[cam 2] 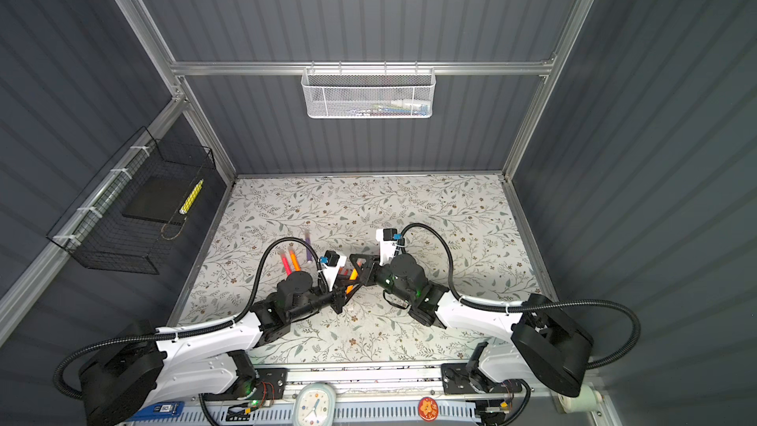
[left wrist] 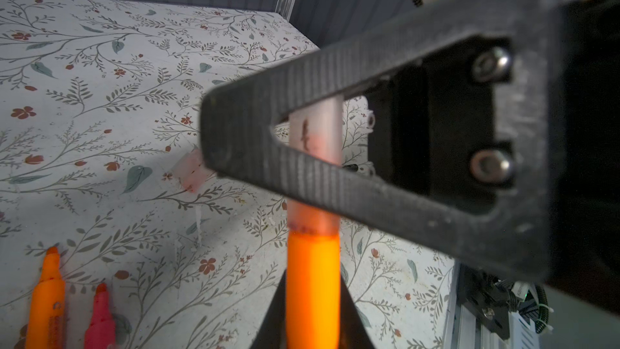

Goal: Insert pens into pen caps
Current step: Put on the pen cap to the pen.

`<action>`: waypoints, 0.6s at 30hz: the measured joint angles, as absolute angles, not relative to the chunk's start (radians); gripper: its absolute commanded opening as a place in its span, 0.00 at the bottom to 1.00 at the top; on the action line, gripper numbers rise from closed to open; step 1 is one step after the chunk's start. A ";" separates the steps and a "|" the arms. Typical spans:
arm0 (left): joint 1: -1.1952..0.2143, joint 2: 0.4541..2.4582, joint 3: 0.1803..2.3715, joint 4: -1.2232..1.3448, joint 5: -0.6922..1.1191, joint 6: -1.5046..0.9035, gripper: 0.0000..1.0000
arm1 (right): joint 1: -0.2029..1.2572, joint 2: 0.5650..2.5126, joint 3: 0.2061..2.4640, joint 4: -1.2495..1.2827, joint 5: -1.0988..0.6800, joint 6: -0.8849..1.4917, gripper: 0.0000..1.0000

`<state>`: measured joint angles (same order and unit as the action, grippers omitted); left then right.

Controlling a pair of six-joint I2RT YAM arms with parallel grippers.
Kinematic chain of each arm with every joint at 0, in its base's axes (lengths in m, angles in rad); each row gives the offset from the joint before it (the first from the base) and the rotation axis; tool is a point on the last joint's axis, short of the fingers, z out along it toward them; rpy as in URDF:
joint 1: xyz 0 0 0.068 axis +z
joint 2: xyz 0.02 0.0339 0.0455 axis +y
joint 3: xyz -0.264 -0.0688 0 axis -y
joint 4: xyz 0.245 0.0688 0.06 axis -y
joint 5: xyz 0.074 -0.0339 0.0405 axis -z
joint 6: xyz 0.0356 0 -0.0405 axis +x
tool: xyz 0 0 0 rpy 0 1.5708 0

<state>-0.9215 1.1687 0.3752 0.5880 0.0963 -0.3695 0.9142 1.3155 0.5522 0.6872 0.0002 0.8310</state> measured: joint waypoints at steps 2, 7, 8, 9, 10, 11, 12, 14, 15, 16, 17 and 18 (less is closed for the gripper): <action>-0.921 1.169 0.375 0.588 0.096 -0.369 0.00 | 0.915 1.316 0.552 0.687 0.000 0.831 0.03; -0.921 1.169 0.375 0.588 0.092 -0.369 0.00 | 0.921 1.316 0.552 0.688 0.004 0.830 0.00; -0.921 1.169 0.375 0.588 0.086 -0.369 0.00 | 0.923 1.316 0.552 0.688 0.007 0.830 0.00; -0.921 1.168 0.375 0.585 0.076 -0.369 0.00 | 0.925 1.317 0.553 0.688 0.011 0.829 0.00; -0.922 1.166 0.375 0.579 0.068 -0.369 0.00 | 0.928 1.318 0.553 0.687 0.015 0.829 0.00; -0.923 1.161 0.376 0.567 0.058 -0.369 0.00 | 0.933 1.322 0.554 0.687 0.021 0.828 0.00; -0.925 1.155 0.378 0.552 0.046 -0.366 0.00 | 0.938 1.328 0.558 0.688 0.028 0.826 0.00; -0.926 1.140 0.382 0.523 0.027 -0.355 0.00 | 0.946 1.337 0.565 0.692 0.039 0.823 0.00; -0.927 1.130 0.389 0.504 0.017 -0.347 0.00 | 0.951 1.341 0.569 0.694 0.047 0.819 0.00; -0.928 1.121 0.395 0.485 0.009 -0.339 0.00 | 0.957 1.343 0.572 0.700 0.056 0.813 0.00; -0.928 1.112 0.403 0.465 0.000 -0.330 0.00 | 0.961 1.344 0.575 0.707 0.065 0.807 0.00; -0.928 1.103 0.412 0.443 -0.008 -0.319 0.00 | 0.966 1.345 0.577 0.714 0.076 0.802 0.00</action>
<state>-0.9279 1.1030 0.4122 0.4427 -0.0078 -0.3195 0.9661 1.3449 0.5766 0.7143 0.0757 0.8021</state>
